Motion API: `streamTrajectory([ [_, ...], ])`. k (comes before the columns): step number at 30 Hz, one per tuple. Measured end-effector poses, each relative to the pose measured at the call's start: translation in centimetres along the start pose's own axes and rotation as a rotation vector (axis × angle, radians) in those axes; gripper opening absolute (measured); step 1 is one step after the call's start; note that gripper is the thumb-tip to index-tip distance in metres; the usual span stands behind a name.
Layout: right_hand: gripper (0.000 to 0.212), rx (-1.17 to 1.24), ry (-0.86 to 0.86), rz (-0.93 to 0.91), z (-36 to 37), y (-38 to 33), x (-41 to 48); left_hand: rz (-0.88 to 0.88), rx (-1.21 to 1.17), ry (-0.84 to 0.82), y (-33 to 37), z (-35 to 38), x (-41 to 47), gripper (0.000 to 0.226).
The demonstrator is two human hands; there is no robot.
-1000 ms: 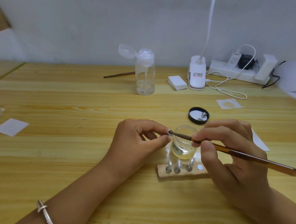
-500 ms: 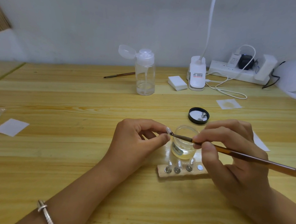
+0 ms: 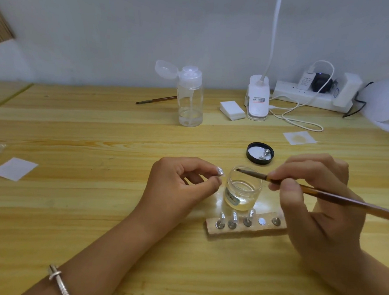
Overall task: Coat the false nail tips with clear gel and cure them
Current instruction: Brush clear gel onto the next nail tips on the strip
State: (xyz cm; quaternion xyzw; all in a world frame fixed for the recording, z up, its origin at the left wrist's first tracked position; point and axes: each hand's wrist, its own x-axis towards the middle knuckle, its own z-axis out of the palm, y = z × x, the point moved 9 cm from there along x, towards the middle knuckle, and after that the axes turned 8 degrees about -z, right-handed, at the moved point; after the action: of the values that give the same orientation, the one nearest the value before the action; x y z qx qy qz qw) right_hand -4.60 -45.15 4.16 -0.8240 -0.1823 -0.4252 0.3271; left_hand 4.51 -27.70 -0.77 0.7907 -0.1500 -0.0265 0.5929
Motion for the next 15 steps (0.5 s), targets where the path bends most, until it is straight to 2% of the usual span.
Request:
streamTrajectory([
  [1, 0.015, -0.004, 0.071, -0.028, -0.7, -0.3, -0.5, 0.003, -0.001, 0.001, 0.0, 0.0, 0.0, 0.010],
  [4, 0.017, -0.038, 0.107, 0.001, -0.8, -0.4, -0.2, 0.000, -0.009, -0.001, 0.0, 0.0, 0.0, 0.007],
  [7, 0.019, -0.036, 0.066, 0.076, -0.3, 0.5, -0.1, -0.008, 0.001, -0.006, -0.1, 0.1, 0.0, 0.014],
  [9, 0.019, -0.008, 0.027, 0.124, 0.3, 1.1, -0.4, -0.003, 0.011, -0.008, -0.1, 0.2, 0.0, 0.011],
  [15, 0.023, 0.013, -0.082, 0.119, 1.7, 1.4, -0.1, 0.004, 0.012, -0.008, -0.1, 0.3, 0.0, 0.006],
])
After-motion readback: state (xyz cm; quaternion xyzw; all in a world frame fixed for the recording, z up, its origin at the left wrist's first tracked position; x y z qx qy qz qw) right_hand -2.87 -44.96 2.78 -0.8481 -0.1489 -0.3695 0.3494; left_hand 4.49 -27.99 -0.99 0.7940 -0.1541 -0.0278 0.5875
